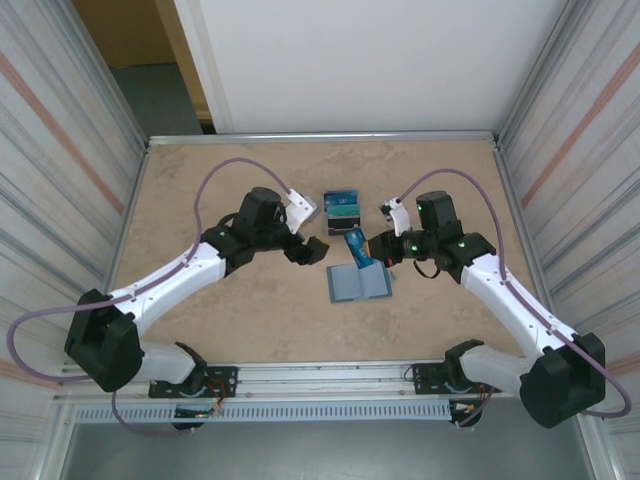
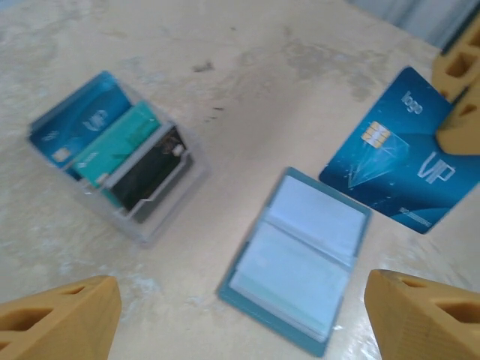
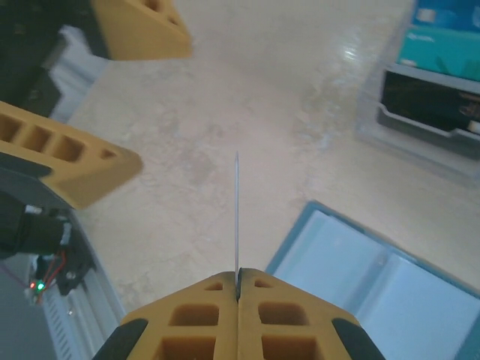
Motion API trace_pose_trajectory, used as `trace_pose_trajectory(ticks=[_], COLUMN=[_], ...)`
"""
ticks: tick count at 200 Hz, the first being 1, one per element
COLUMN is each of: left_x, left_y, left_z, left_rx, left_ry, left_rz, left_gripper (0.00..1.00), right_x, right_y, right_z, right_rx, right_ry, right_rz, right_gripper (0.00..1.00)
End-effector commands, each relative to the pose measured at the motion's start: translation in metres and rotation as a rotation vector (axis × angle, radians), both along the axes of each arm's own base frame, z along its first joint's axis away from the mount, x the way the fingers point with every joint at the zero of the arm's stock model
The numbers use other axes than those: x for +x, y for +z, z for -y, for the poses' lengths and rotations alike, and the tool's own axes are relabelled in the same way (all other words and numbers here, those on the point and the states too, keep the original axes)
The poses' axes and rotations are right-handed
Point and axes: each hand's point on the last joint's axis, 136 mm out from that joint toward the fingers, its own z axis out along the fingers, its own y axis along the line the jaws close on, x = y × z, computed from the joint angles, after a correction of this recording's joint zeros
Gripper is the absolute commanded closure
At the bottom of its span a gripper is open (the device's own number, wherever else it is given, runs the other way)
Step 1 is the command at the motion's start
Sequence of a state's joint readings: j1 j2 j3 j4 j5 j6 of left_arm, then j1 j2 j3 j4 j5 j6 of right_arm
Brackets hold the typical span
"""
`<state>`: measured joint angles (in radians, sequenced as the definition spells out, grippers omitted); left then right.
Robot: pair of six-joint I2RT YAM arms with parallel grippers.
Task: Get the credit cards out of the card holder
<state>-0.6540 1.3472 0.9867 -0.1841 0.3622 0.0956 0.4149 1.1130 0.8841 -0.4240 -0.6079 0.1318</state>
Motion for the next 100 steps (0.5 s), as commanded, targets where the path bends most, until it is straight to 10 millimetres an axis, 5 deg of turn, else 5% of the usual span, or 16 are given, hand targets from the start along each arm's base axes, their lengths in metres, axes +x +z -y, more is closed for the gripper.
trace_pose_trajectory(ticks=[1, 40, 100], left_x=[-0.026, -0.052, -0.061], left_y=[0.028, 0.042, 0.026], left_z=[0.017, 0.029, 0.039], left_rx=[-0.074, -0.108, -0.046], left_ry=[-0.206, -0.392, -0.461], left_rz=[0.014, 0.017, -0.028], left_gripper=[0.17, 0.27, 0.47], right_x=[-0.021, -0.034, -0.043], right_y=[0.022, 0.024, 0.027], right_z=[-0.015, -0.028, -0.042], right_rx=[0.007, -0.05, -0.049], right_ry=[0.161, 0.274, 0.36], right_rz=[0.073, 0.074, 0.08], right_gripper=[1.0, 1.0, 1.0])
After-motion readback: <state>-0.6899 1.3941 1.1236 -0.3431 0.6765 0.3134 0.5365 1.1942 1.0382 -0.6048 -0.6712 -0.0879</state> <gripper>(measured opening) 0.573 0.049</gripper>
